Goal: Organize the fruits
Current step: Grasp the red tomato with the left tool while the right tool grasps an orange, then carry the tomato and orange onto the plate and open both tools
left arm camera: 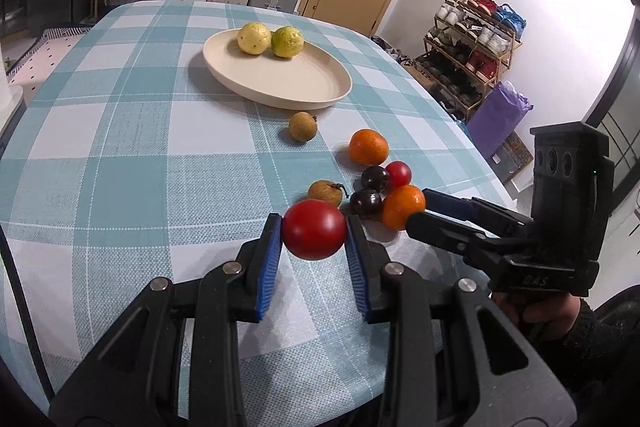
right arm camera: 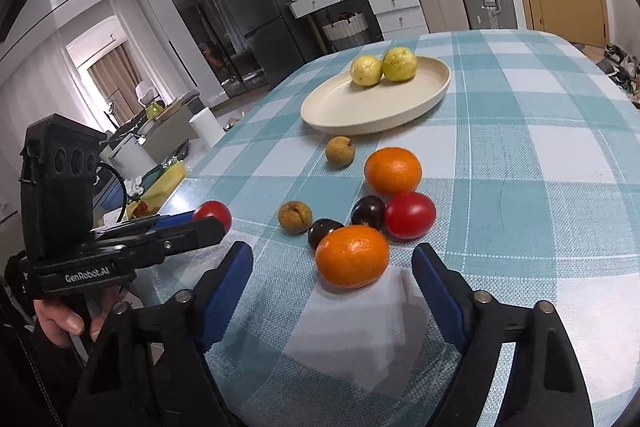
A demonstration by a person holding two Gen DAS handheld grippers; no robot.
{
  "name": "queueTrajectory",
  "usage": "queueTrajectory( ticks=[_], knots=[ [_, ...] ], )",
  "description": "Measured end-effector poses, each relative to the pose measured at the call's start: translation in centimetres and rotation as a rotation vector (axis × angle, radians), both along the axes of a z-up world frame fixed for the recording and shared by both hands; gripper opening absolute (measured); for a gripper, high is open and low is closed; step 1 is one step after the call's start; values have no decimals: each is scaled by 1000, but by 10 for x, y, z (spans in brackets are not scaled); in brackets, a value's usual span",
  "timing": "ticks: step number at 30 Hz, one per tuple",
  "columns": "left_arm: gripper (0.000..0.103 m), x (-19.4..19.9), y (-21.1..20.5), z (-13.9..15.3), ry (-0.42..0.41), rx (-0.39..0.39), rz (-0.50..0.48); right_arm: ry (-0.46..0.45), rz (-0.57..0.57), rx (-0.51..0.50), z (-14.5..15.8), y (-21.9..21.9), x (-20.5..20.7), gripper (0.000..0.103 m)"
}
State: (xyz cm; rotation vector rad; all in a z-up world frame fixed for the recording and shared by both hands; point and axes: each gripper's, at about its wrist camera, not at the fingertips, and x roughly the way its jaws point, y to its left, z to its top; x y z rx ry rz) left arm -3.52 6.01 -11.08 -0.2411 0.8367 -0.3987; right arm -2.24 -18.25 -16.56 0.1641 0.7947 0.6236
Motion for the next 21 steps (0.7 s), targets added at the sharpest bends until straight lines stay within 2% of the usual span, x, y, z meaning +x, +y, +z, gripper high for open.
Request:
queueTrajectory(
  ticks=[6,11,14,21],
  knots=[
    [28,0,2,-2,5,0,7,32,-4,8,-7,0,6,66],
    [28,1,5,-3,12,0,16,64,-21,5,-14,-2,11,41],
    [28,4,6,-1,9,2,23,87,-24,43,-15,-10,13,40],
    [28,20,9,11,-20,17,32,36,-51,57,-2,-22,8,40]
  ],
)
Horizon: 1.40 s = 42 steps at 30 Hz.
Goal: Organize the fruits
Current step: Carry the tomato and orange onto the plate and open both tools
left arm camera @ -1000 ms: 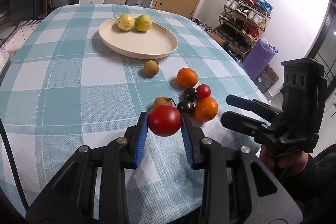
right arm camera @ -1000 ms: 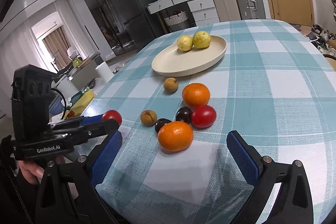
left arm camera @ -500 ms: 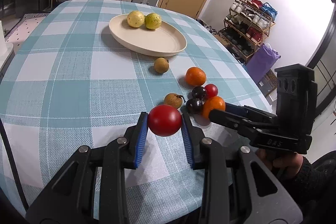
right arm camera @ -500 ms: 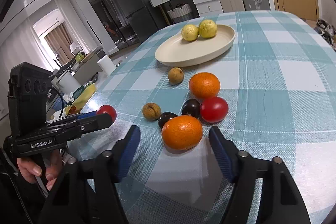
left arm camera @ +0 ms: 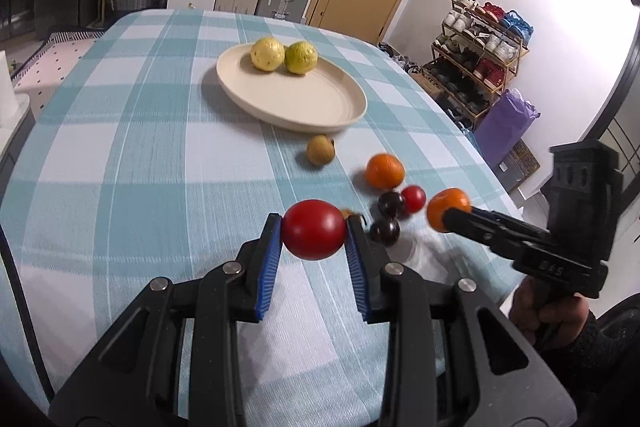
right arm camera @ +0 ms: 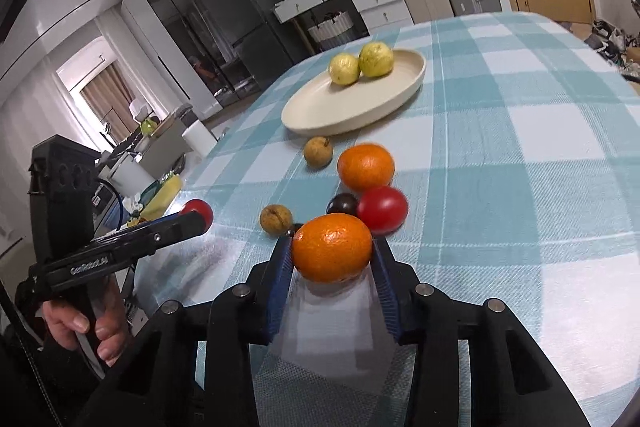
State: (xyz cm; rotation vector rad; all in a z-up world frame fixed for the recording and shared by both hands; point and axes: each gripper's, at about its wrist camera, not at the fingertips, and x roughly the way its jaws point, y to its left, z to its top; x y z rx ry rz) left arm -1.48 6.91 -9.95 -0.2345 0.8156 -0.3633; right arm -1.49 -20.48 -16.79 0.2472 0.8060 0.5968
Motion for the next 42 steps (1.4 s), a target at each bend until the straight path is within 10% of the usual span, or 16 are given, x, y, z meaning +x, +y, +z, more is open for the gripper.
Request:
queueTrajectory(
  ticks=[22,42],
  knots=[
    [28,162,29,31,8,-6,73,-169,87,24,71,27,88,40],
    [28,271,25,-6,113,24,31,-25,81,-40,53,74,208,40]
  ],
)
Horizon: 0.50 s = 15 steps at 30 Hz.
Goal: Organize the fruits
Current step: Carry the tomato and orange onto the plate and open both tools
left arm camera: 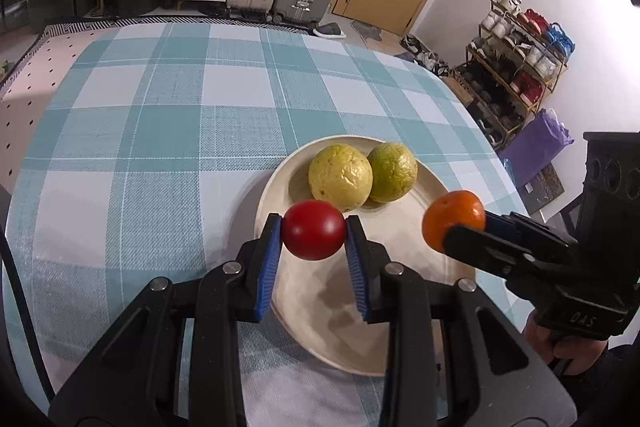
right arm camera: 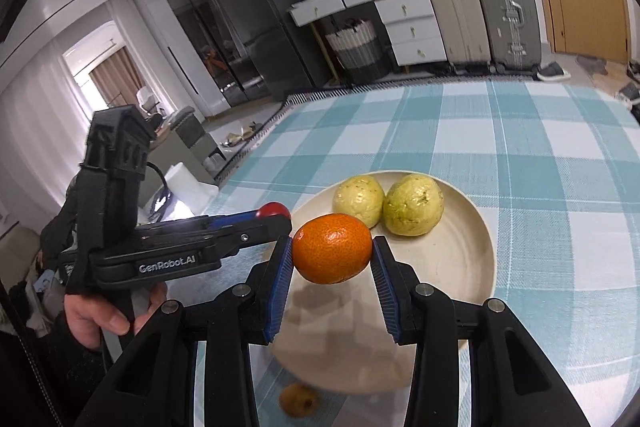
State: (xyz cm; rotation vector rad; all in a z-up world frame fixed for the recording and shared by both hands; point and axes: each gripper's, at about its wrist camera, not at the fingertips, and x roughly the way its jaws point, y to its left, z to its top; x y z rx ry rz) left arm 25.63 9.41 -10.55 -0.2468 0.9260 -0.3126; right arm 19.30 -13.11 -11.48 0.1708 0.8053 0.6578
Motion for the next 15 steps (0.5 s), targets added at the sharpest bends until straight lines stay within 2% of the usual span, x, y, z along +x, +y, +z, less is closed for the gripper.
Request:
queueTrajectory(
  ticks=[7,15],
  knots=[
    [29,17,-2,-7,14,1,-8,55,-35,-26,-17,8,22,40],
    [28,20,-2,-12,23,-5,-11,117,-53,-4,-31,10,35,40]
  ],
)
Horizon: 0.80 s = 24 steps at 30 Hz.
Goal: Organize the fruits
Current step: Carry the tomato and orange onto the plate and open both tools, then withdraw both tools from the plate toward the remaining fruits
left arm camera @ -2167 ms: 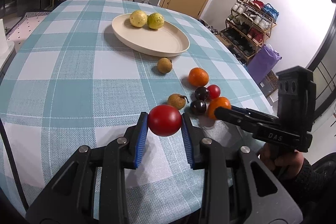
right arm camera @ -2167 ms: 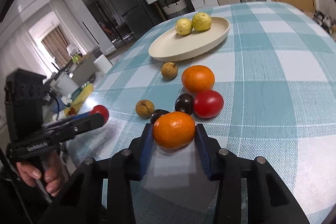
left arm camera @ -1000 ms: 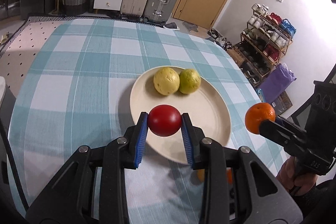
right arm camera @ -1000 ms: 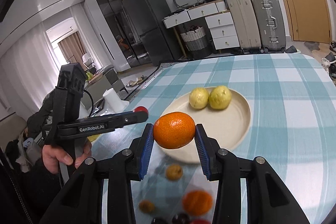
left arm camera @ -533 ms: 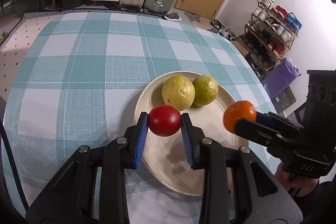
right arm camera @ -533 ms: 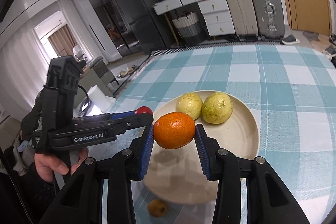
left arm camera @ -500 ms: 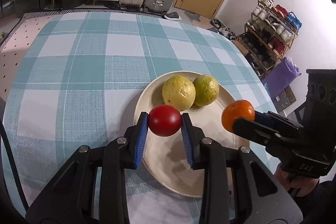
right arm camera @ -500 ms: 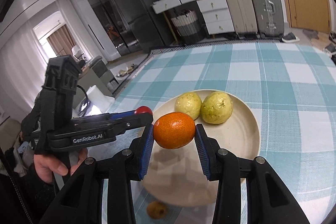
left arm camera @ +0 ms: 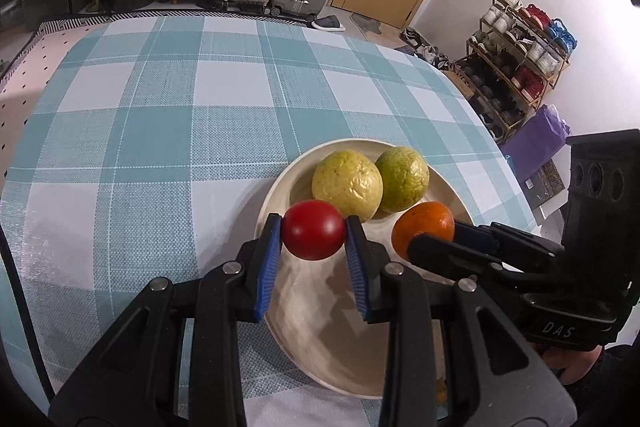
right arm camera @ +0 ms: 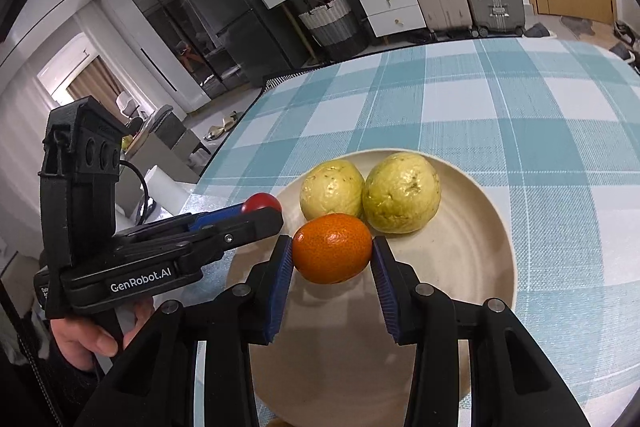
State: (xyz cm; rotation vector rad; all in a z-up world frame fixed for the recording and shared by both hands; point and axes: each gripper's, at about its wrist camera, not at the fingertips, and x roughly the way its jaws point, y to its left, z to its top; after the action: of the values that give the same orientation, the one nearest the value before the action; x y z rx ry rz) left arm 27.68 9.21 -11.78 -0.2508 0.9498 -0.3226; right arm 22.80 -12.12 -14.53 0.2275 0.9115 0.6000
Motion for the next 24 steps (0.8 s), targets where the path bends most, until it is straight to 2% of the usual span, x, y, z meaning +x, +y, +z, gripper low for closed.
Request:
queueTrajectory(
  ticks=[9,11,12,15,17,22,24],
  knots=[
    [29,4,0,2,17,-8,-1,10,-10,-19,-2,5,7,41],
    [33,3,1,5,19,-4,7,15,-11,-23,-2,6,9,44],
    [38,2,1,6,17,-4,10,9,-14,-24,-1,6,9,47],
    [47,-4,3,13,-2,-6,22,-34,-4,-2,6,4,3,51],
    [52,-10,3,19,-11,11,34,-49,-2,18,10,1,0,60],
    [56,-26,4,30,-26,41,64,-91,-24,27,22,-11,-11,63],
    [63,-36,4,34,-41,46,72,-100,-40,30,24,-18,-16,65]
  ],
)
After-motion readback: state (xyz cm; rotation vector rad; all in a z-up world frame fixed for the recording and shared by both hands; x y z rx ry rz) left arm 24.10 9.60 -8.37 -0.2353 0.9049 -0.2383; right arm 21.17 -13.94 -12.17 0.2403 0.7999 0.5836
